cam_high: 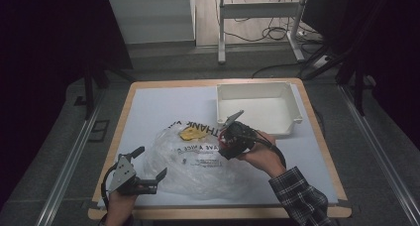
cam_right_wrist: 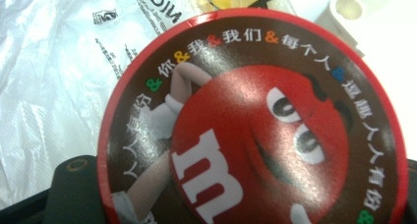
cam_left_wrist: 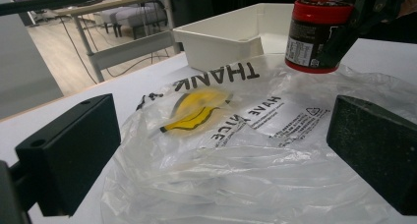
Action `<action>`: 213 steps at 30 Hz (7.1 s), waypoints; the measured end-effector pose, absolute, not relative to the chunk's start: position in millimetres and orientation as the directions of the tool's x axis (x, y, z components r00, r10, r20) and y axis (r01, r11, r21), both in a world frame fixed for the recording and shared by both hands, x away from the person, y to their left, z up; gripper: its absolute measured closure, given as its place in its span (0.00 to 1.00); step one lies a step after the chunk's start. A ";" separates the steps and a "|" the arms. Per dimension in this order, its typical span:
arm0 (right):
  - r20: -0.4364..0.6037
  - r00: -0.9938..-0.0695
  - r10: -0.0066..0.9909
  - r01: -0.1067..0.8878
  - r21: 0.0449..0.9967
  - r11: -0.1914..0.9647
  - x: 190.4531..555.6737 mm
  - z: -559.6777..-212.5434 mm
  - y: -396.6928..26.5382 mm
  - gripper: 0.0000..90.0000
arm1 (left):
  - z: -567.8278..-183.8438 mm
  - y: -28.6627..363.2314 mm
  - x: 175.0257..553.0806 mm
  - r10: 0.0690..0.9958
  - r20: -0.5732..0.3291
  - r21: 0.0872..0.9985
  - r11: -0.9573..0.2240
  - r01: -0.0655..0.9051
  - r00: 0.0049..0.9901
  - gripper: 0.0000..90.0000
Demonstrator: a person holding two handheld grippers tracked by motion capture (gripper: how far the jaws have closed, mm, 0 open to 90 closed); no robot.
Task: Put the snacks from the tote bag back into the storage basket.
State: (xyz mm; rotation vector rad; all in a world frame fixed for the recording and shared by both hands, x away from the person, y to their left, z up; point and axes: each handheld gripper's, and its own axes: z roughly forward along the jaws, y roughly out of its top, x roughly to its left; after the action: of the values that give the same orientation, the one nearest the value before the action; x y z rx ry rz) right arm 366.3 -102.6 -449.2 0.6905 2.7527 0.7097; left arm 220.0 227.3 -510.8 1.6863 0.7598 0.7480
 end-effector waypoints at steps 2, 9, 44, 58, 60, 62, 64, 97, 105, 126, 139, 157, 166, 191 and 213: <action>-0.090 -0.865 0.494 0.389 0.500 0.773 367.0 -448.6 -106.2 0.28 | -510.7 227.6 220.0 0.796 0.103 0.971 -0.210 0.114 0.597 0.00; -0.096 -0.855 0.510 0.398 0.510 0.763 370.0 -445.0 -119.2 0.28 | -510.8 227.4 220.1 0.795 0.105 0.970 -0.213 0.114 0.598 0.00; -0.110 -0.833 0.542 0.401 0.555 0.729 408.1 -441.0 -152.3 0.28 | -510.0 229.4 219.4 0.799 0.091 0.975 -0.193 0.109 0.594 0.00; -0.107 -0.823 0.557 0.413 0.561 0.718 421.8 -438.1 -154.3 0.28 | -509.7 229.7 219.1 0.800 0.092 0.976 -0.191 0.106 0.593 0.00; -0.107 -0.823 0.558 0.414 0.561 0.717 423.4 -438.2 -154.3 0.28 | -509.8 229.7 219.1 0.800 0.092 0.976 -0.191 0.106 0.593 0.00; -0.104 -0.824 0.557 0.414 0.561 0.716 425.6 -438.8 -154.3 0.28 | -509.7 229.7 219.1 0.800 0.092 0.976 -0.191 0.106 0.593 0.00; -0.103 -0.822 0.560 0.416 0.562 0.715 427.8 -439.2 -154.1 0.28 | -509.8 229.8 219.1 0.800 0.093 0.976 -0.191 0.106 0.592 0.00; -0.119 -0.828 0.548 0.395 0.569 0.721 467.8 -446.5 -144.9 0.28 | -509.7 229.9 219.0 0.801 0.095 0.976 -0.193 0.105 0.591 0.00; -0.132 -0.835 0.534 0.382 0.561 0.735 477.4 -449.1 -138.7 0.28 | -509.7 230.0 219.0 0.801 0.095 0.976 -0.193 0.105 0.591 0.00; -0.122 -0.860 0.495 0.359 0.545 0.757 502.3 -463.1 -118.3 0.28 | -509.8 230.3 219.0 0.801 0.092 0.977 -0.189 0.104 0.592 0.00; -0.105 -0.873 0.476 0.360 0.522 0.774 516.4 -478.3 -108.5 0.28 | -509.6 230.8 218.9 0.800 0.091 0.977 -0.189 0.104 0.593 0.00; -0.094 -0.872 0.480 0.377 0.496 0.782 527.1 -493.2 -105.1 0.28 | -509.8 230.3 218.9 0.800 0.092 0.976 -0.189 0.104 0.593 0.00; -0.078 -0.863 0.500 0.405 0.485 0.775 531.1 -499.6 -101.2 0.28 | -509.7 230.6 218.7 0.800 0.093 0.976 -0.190 0.103 0.593 0.00; -0.090 -0.851 0.517 0.401 0.522 0.752 532.5 -501.5 -101.1 0.21 | -509.8 229.9 218.7 0.799 0.098 0.975 -0.196 0.103 0.593 0.00; -0.078 -0.852 0.518 0.381 0.588 0.714 525.6 -495.0 -111.3 0.13 | -509.9 229.1 218.8 0.798 0.101 0.974 -0.202 0.105 0.595 0.00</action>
State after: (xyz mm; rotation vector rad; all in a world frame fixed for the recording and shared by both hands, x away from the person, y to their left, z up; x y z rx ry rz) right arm 525.6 -111.3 -495.0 0.7156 2.6835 0.8429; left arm 218.8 229.1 -509.9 1.6770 0.7564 0.7535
